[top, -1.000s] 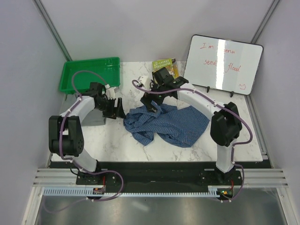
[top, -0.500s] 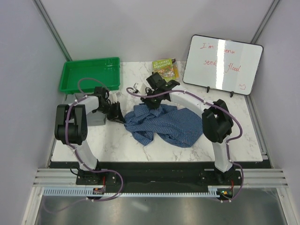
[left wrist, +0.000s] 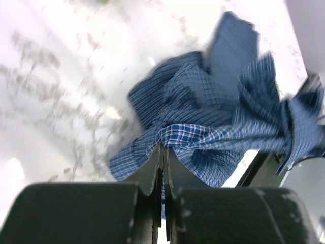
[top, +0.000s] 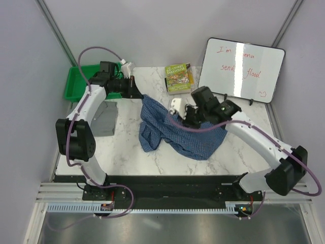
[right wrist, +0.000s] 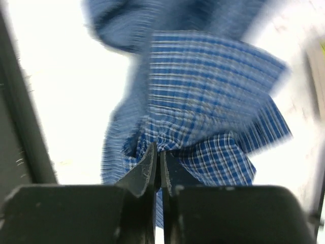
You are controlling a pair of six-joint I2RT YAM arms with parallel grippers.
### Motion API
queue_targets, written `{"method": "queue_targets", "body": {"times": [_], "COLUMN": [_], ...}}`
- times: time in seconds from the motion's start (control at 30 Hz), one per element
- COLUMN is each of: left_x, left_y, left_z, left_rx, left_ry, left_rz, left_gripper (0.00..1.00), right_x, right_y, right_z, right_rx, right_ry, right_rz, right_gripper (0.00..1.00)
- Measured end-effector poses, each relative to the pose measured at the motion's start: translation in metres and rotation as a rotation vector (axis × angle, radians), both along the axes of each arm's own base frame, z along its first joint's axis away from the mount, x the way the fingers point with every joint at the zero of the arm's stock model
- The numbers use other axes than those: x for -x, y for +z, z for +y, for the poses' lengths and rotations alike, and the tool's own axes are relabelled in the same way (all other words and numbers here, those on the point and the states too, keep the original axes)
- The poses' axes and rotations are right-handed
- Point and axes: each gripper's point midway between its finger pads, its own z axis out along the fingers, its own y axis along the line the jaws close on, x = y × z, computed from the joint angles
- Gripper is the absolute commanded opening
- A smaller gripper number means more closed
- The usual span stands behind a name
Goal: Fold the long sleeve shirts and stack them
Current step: Flatten the shirt out
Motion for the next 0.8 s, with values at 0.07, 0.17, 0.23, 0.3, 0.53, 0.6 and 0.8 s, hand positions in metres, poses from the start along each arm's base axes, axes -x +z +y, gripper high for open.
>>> {"method": "queue_targets", "body": {"times": [0.07, 0.17, 0.23, 0.3, 0.53, 0.6, 0.8], "left_x": [-0.002, -0.002, 0.014, 0.038, 0.097, 0.139, 0.237], "left_y": [0.027, 0.071, 0.085, 0.098, 0.125, 0.126, 0.100], "left_z": [-0.019, -0.054, -0.081, -0.103, -0.143, -0.176, -0.215], "left_rx": [0.004, -0.024, -0.012, 0.019, 0.029, 0.024, 0.057], "left_ry": [-0.067, -0.195, -0.281, -0.364, -0.566, -0.724, -1.066], "left_rz": [-0.077, -0.266, -0.321, -0.349, -0.477, -0.539, -0.512], "left_gripper": [0.02, 0.02, 0.02, 0.02, 0.06, 0.24, 0.66], "right_x": [0.039, 0.091, 0.092, 0.064, -0.055, -0.067, -0.114], "right_y": [0.004, -0.003, -0.007, -0.004, 0.049, 0.050, 0.018], "right_z": [0.023, 0.043, 0.038, 0.014, -0.088, -0.101, -0.138], "right_rx": [-0.008, 0.032, 0.045, 0.030, -0.098, -0.127, -0.126], "right_ry": [0.122, 0.264, 0.234, 0.098, -0.423, -0.476, -0.605], "right_rz": [-0.008, 0.051, 0.086, 0.119, 0.056, 0.077, 0.224], "right_gripper": [0.52, 0.79, 0.90, 0.94, 0.94, 0.90, 0.85]}}
